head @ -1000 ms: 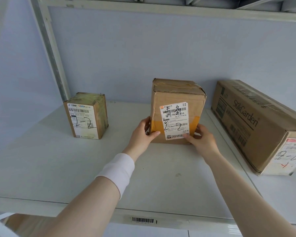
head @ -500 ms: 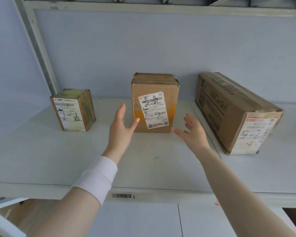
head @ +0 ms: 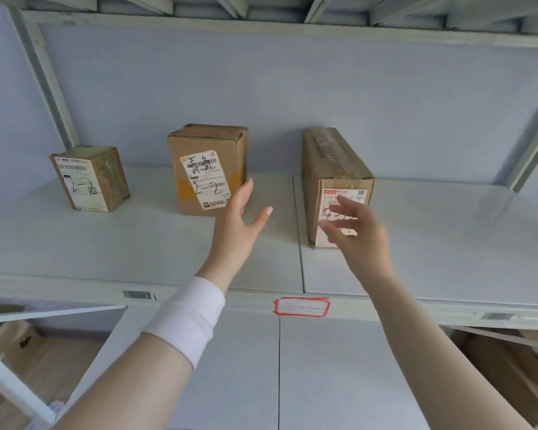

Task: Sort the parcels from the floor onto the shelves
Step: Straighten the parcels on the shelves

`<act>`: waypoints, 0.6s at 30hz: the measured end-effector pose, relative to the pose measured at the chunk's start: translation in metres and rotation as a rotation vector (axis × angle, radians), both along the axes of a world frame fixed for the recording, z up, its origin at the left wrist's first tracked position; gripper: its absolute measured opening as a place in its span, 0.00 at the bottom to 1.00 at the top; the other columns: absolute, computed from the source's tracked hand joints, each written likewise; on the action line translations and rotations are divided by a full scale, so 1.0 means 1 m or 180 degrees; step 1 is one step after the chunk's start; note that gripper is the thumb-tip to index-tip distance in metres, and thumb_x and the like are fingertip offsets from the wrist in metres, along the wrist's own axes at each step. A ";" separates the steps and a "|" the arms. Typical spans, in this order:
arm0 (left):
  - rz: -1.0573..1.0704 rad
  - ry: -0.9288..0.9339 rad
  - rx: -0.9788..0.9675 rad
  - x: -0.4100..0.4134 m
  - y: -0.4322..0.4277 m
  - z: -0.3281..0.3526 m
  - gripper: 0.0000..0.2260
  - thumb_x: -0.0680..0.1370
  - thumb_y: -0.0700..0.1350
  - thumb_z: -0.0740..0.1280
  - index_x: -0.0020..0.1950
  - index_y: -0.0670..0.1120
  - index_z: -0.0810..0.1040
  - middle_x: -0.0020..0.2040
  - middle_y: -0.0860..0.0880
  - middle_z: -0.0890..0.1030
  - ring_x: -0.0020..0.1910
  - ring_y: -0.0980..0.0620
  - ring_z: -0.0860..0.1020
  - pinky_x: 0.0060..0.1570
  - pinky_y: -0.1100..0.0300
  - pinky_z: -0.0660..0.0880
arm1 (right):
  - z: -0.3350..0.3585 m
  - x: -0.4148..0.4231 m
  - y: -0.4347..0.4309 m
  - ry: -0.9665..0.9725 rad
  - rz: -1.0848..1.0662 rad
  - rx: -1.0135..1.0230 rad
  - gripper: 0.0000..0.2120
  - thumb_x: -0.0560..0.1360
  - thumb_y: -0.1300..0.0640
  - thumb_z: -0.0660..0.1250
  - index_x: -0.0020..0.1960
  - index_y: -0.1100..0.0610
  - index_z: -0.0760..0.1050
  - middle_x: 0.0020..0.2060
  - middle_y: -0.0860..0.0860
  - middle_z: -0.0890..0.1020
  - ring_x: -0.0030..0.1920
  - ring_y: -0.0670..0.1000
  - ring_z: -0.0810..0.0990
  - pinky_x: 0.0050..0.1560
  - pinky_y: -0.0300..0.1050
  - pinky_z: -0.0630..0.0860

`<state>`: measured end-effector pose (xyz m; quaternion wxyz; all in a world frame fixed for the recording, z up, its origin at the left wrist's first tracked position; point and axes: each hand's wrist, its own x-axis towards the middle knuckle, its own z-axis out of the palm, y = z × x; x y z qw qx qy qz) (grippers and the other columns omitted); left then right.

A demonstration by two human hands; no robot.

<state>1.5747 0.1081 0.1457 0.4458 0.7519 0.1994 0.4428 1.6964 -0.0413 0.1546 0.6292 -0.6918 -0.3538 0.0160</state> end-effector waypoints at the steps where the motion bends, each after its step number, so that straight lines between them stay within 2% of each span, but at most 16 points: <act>1: -0.0086 0.0120 -0.0013 0.008 -0.007 -0.002 0.27 0.76 0.41 0.68 0.73 0.45 0.64 0.72 0.50 0.67 0.71 0.57 0.65 0.70 0.64 0.60 | 0.000 0.007 -0.008 -0.0007 -0.0117 0.0035 0.22 0.70 0.58 0.73 0.62 0.53 0.72 0.47 0.42 0.79 0.42 0.38 0.79 0.46 0.38 0.78; 3: -0.0236 0.0340 -0.0077 0.023 -0.019 -0.006 0.27 0.76 0.42 0.68 0.73 0.47 0.63 0.72 0.49 0.67 0.72 0.55 0.65 0.69 0.64 0.60 | 0.000 0.023 -0.020 0.0031 -0.0346 0.0084 0.21 0.70 0.57 0.73 0.61 0.54 0.73 0.45 0.42 0.78 0.39 0.37 0.77 0.43 0.33 0.75; 6: -0.0370 0.0613 -0.0184 0.047 -0.025 -0.009 0.30 0.75 0.45 0.69 0.74 0.48 0.61 0.74 0.50 0.64 0.73 0.53 0.63 0.71 0.60 0.61 | -0.008 0.044 -0.024 0.0172 -0.0499 -0.0039 0.23 0.70 0.57 0.73 0.63 0.56 0.71 0.53 0.49 0.79 0.50 0.48 0.78 0.47 0.39 0.74; 9: -0.0434 0.0846 -0.0225 0.072 -0.023 -0.012 0.32 0.74 0.49 0.70 0.74 0.48 0.60 0.74 0.50 0.64 0.73 0.51 0.63 0.72 0.52 0.62 | -0.019 0.064 -0.013 0.0350 -0.0352 -0.0250 0.31 0.69 0.56 0.74 0.69 0.56 0.67 0.64 0.51 0.75 0.61 0.50 0.74 0.54 0.42 0.71; 10: -0.0486 0.0885 -0.0241 0.080 -0.021 -0.013 0.32 0.73 0.49 0.71 0.74 0.48 0.61 0.72 0.51 0.66 0.72 0.52 0.65 0.70 0.52 0.64 | -0.022 0.071 -0.009 0.0428 -0.0304 -0.0310 0.34 0.69 0.56 0.74 0.71 0.55 0.65 0.66 0.50 0.73 0.63 0.50 0.73 0.56 0.42 0.71; 12: -0.0602 0.0867 -0.0285 0.094 -0.019 -0.014 0.29 0.74 0.48 0.71 0.72 0.49 0.64 0.65 0.58 0.72 0.65 0.59 0.69 0.65 0.61 0.67 | -0.026 0.082 -0.002 0.0568 -0.0223 -0.0423 0.37 0.69 0.56 0.74 0.73 0.53 0.61 0.69 0.49 0.70 0.66 0.51 0.71 0.59 0.43 0.69; 15: -0.0710 0.0815 -0.0282 0.108 -0.016 -0.015 0.27 0.74 0.46 0.70 0.70 0.50 0.65 0.55 0.62 0.71 0.56 0.65 0.68 0.54 0.69 0.65 | -0.030 0.097 0.006 0.0639 0.0014 -0.0393 0.36 0.70 0.60 0.73 0.73 0.53 0.62 0.67 0.48 0.72 0.67 0.50 0.71 0.61 0.42 0.71; 18: -0.0750 0.0720 -0.0412 0.115 -0.011 -0.021 0.28 0.74 0.45 0.71 0.71 0.51 0.64 0.56 0.63 0.71 0.57 0.66 0.68 0.54 0.70 0.65 | -0.031 0.105 0.010 0.0658 0.0207 -0.0354 0.24 0.70 0.65 0.72 0.64 0.52 0.72 0.54 0.42 0.80 0.59 0.47 0.78 0.51 0.35 0.77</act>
